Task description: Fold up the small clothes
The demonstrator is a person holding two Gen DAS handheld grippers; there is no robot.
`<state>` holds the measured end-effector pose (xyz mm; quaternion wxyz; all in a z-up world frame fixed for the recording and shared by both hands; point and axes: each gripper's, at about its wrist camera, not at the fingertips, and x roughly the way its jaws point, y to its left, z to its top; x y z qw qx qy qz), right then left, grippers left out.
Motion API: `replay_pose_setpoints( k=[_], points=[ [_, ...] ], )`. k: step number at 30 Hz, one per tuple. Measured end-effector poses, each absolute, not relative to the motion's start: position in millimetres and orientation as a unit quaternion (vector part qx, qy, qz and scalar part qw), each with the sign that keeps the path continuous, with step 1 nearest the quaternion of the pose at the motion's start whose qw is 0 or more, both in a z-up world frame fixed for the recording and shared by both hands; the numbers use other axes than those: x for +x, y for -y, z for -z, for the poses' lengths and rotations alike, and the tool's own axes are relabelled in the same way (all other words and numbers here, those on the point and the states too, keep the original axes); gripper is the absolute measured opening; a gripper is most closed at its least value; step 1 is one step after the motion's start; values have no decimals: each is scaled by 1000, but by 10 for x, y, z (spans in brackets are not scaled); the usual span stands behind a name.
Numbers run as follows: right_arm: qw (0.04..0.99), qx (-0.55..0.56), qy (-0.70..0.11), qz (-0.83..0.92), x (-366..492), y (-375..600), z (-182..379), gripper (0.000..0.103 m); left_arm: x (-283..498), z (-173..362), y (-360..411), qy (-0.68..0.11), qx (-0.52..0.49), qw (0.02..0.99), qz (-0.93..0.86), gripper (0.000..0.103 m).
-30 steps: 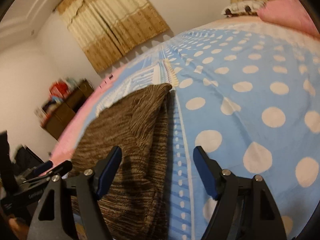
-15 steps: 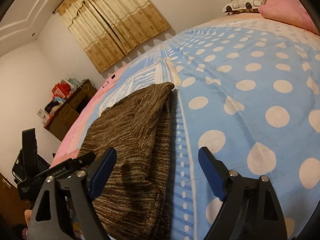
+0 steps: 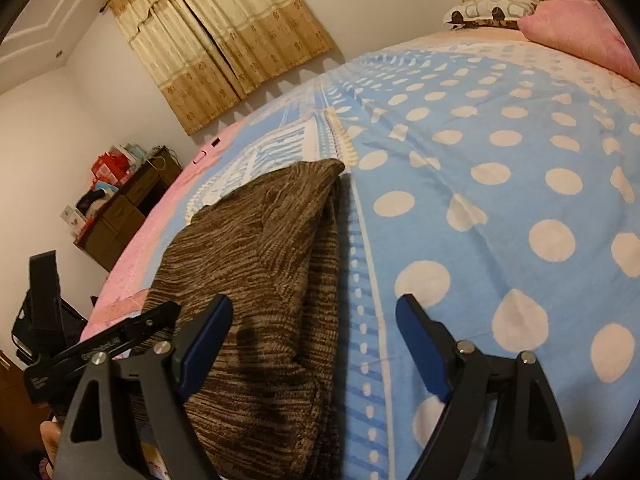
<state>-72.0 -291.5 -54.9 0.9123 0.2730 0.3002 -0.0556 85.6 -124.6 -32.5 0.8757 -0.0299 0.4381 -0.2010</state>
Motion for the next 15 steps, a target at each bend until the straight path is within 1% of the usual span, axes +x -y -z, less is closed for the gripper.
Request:
replay_pose_setpoints(
  k=[1,4,6,9,11,13,15],
  points=[
    [913,279,-293,56,-739,2941,524,80,846,296,1230,-433,-36,877,208,98],
    [914,291,-276,59,-735,3020,452,79,854,235,1237,-418,-49,879,224,98],
    [913,292,-282,54,-669,3044,455,79,909,290,1304,-435,-51,868,233,98],
    [914,273,-298,38,-486,2997,474,79,944,427,1382,-453,-56,856,241,98],
    [902,260,-343,22,-299,2907,609,79,892,431,1444,-443,-32,864,237,98],
    [908,229,-349,23,-263,2805,593,80,879,425,1477,-443,-20,865,236,98],
    [909,212,-359,1,-212,2722,604,77,885,426,1489,-444,-17,865,234,98]
  ],
)
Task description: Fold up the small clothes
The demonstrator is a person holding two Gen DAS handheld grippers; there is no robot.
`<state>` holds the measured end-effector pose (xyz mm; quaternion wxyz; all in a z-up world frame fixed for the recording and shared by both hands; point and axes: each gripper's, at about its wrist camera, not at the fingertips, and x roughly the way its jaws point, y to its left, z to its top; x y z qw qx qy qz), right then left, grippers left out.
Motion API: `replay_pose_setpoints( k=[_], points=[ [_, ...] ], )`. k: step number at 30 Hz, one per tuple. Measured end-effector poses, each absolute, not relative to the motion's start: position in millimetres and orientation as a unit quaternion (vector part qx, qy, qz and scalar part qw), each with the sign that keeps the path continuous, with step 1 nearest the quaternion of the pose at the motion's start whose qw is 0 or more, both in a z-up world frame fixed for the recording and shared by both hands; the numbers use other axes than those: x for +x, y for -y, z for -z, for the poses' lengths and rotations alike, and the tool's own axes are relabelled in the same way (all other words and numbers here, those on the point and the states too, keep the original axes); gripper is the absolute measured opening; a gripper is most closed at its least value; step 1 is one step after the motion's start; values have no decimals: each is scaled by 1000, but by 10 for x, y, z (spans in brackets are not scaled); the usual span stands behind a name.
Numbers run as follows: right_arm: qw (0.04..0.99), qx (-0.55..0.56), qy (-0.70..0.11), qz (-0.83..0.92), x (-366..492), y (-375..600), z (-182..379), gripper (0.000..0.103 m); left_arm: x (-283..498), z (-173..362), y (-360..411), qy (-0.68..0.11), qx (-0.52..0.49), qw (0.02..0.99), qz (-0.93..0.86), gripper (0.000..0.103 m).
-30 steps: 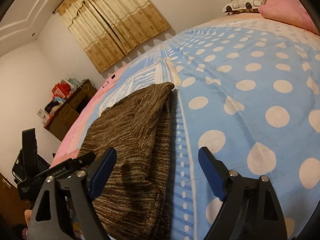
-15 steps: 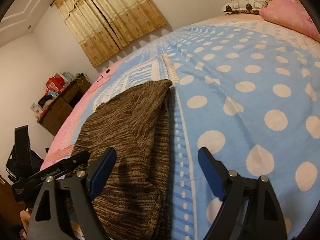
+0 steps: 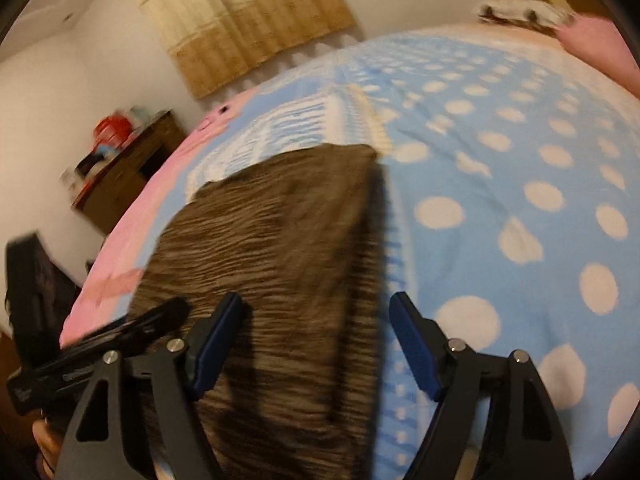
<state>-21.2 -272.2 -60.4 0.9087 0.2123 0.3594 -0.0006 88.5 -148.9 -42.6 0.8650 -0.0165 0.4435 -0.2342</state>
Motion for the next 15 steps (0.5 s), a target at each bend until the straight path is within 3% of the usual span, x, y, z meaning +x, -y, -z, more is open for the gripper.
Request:
replay_pose_setpoints(
  k=[4,15],
  points=[
    [909,216,-358,3,-199,2721,627,73,888,431,1503,-443,-11,866,230,98],
    [906,224,-359,7,-148,2753,620,72,893,451,1545,-441,-3,869,225,98]
  ],
)
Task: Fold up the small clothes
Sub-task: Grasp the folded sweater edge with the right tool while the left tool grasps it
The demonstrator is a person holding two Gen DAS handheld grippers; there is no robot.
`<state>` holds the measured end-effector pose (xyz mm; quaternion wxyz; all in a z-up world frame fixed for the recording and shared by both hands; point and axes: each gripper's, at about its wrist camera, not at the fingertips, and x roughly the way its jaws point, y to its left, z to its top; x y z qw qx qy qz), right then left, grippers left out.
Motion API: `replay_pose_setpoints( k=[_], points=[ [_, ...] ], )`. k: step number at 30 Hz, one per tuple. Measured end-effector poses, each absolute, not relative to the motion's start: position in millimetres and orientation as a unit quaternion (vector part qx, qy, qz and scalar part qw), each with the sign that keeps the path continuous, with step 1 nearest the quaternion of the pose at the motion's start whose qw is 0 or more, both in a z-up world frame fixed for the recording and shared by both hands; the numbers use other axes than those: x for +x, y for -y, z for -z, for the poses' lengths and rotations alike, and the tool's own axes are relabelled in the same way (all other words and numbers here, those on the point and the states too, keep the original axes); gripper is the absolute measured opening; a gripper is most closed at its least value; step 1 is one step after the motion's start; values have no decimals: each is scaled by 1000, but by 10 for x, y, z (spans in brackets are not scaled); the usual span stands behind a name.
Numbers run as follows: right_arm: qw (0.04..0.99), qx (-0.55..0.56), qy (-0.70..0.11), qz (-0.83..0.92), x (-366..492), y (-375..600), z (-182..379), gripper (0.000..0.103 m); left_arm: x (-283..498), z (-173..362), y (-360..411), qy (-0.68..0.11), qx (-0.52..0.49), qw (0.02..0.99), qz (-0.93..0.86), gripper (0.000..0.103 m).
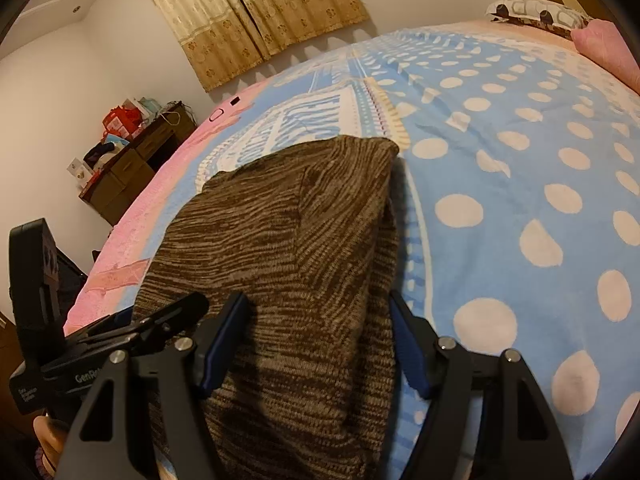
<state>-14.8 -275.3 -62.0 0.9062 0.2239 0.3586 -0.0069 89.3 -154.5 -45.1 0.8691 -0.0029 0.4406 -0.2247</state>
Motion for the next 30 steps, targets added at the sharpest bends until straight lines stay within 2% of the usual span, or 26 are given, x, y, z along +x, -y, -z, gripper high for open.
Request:
replay_pose_setpoints(
  k=[7,11,13,17,21,30],
  points=[
    [906,211,-365,16,-84,2739,615,73,879,449,1521,-437,-2,871,225,96],
    [909,206,-363,6,-109,2713,620,50,862,435,1541,-431,1,872,231,90],
    [910,200,-364,5,-106,2689,616,46,846,424,1551,-427,4,872,239,81],
    [913,191,-360,6,-112,2652,604,39,837,411,1554,-423,3,873,243,76],
    [915,186,-357,7,-115,2635,596,38,832,408,1543,-420,1,874,243,70],
    [914,194,-357,4,-116,2650,607,39,835,410,1545,-420,0,874,244,71]
  ],
)
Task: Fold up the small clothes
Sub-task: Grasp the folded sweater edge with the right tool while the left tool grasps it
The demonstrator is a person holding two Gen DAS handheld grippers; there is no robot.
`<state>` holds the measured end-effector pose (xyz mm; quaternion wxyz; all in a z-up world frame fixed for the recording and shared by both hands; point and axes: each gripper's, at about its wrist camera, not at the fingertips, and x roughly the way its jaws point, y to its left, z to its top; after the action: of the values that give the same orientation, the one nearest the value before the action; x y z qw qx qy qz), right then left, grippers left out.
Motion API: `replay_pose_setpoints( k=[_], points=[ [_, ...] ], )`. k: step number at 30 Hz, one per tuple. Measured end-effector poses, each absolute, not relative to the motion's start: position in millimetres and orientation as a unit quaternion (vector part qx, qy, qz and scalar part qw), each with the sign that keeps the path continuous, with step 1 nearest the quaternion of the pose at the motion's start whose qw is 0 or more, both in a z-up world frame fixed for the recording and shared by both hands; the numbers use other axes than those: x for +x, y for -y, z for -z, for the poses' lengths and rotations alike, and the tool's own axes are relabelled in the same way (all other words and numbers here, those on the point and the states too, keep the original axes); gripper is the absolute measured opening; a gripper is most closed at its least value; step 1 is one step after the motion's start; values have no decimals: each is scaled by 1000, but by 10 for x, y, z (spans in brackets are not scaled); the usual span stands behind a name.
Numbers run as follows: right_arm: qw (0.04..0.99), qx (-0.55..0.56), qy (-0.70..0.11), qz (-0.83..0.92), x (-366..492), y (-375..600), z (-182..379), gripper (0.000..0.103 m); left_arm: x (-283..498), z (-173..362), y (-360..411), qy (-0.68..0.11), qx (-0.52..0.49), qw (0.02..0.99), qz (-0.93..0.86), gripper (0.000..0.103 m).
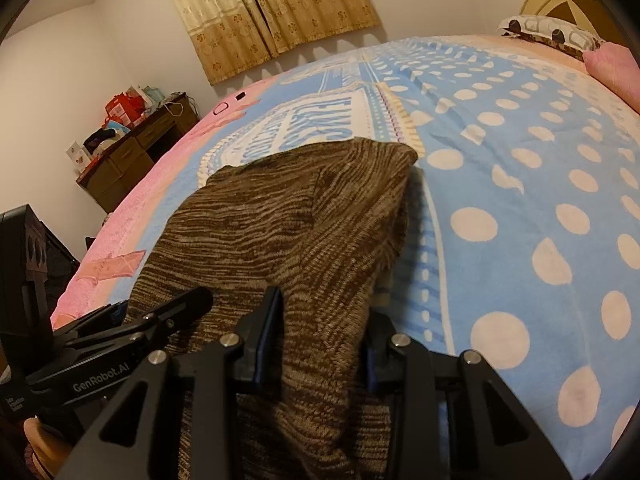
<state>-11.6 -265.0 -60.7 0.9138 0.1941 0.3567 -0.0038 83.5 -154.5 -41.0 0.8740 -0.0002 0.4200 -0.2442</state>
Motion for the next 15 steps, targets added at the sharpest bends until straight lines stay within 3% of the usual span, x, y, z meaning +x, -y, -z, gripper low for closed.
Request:
replay_pose_setpoints(
  k=[6,15],
  points=[
    [917,185,-353,9,-136,2646,607,37,843,408,1558,-418,3,876,241,70],
    [926,155,-343,24,-167,2536,551,33,833,399,1580,-413,7,878,242,62]
  ],
)
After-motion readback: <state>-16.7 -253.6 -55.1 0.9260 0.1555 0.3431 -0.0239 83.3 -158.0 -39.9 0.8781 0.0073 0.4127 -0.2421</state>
